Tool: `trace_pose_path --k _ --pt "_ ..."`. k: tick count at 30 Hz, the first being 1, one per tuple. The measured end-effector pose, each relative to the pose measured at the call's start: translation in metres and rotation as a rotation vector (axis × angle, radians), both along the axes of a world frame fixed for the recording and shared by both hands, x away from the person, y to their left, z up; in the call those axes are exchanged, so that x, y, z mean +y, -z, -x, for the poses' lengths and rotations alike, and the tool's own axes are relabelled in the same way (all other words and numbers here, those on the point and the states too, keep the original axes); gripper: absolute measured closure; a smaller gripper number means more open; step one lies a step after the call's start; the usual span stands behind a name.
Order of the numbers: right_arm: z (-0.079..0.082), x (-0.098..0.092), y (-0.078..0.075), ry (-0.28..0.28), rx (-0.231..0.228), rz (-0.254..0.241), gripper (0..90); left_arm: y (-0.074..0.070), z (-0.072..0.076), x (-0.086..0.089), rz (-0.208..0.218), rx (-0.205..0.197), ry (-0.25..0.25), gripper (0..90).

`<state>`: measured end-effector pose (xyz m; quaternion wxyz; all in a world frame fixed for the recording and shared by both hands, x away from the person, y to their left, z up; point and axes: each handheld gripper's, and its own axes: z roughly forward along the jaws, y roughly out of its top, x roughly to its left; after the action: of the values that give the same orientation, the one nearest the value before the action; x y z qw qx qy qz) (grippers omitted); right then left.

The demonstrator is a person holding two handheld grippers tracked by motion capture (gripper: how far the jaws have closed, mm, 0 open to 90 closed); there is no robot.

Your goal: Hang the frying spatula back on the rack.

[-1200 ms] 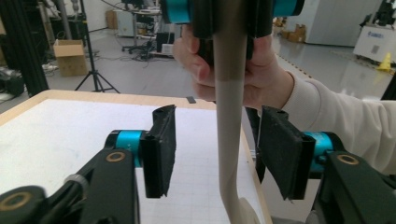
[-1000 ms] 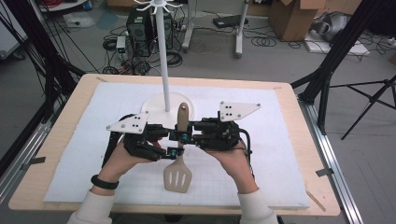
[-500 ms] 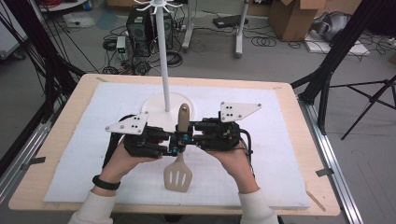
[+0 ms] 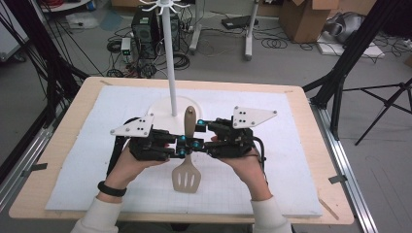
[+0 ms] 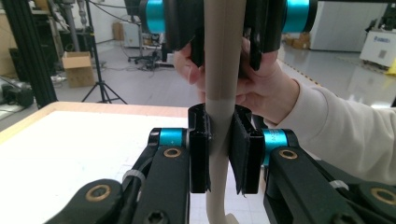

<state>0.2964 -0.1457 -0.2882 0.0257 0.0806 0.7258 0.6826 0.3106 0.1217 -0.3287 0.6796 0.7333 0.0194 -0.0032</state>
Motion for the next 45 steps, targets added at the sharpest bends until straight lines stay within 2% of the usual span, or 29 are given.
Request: trace_pose_path --k 3,6,7,12,17,21,24,27,32,34,36,40,45 --pt "-0.003 -0.009 0.003 0.023 0.019 -0.022 41.6 -0.003 -0.003 0.004 -0.006 -0.006 -0.021 78.4" --pt "-0.003 -0.022 0.009 0.068 0.010 -0.033 35.4 -0.007 -0.008 0.009 -0.005 -0.006 -0.040 78.4" --pt "-0.003 -0.026 0.013 0.081 -0.006 -0.036 33.0 -0.010 -0.010 0.011 -0.004 -0.009 -0.050 78.4" --pt "-0.002 -0.048 0.036 0.182 -0.010 0.014 24.5 -0.023 -0.021 0.022 0.008 -0.014 -0.095 78.4" --pt "0.000 -0.068 0.061 0.275 -0.001 0.063 20.4 -0.039 -0.031 0.032 0.018 -0.032 -0.134 78.4" --pt "0.004 -0.079 0.076 0.299 0.005 0.087 19.8 -0.052 -0.041 0.039 0.019 -0.039 -0.148 78.4" --pt "0.007 -0.084 0.084 0.324 -0.011 0.114 19.6 -0.060 -0.049 0.045 0.022 -0.046 -0.145 78.4" --pt "0.009 -0.087 0.092 0.339 -0.026 0.138 18.9 -0.067 -0.057 0.049 0.028 -0.042 -0.145 78.4" --pt "0.011 -0.091 0.100 0.359 -0.021 0.153 17.1 -0.077 -0.071 0.053 0.029 -0.029 -0.134 78.3" --pt "0.011 -0.092 0.102 0.365 -0.014 0.161 15.4 -0.080 -0.076 0.054 0.022 -0.022 -0.138 78.3" --pt "0.011 -0.093 0.104 0.374 -0.029 0.164 15.2 -0.082 -0.082 0.056 0.023 -0.014 -0.143 78.3" --pt "0.013 -0.096 0.109 0.390 -0.022 0.175 15.0 -0.085 -0.094 0.059 0.033 -0.006 -0.154 78.3" --pt "0.013 -0.100 0.113 0.395 -0.009 0.189 15.0 -0.087 -0.107 0.062 0.024 0.008 -0.168 78.3"
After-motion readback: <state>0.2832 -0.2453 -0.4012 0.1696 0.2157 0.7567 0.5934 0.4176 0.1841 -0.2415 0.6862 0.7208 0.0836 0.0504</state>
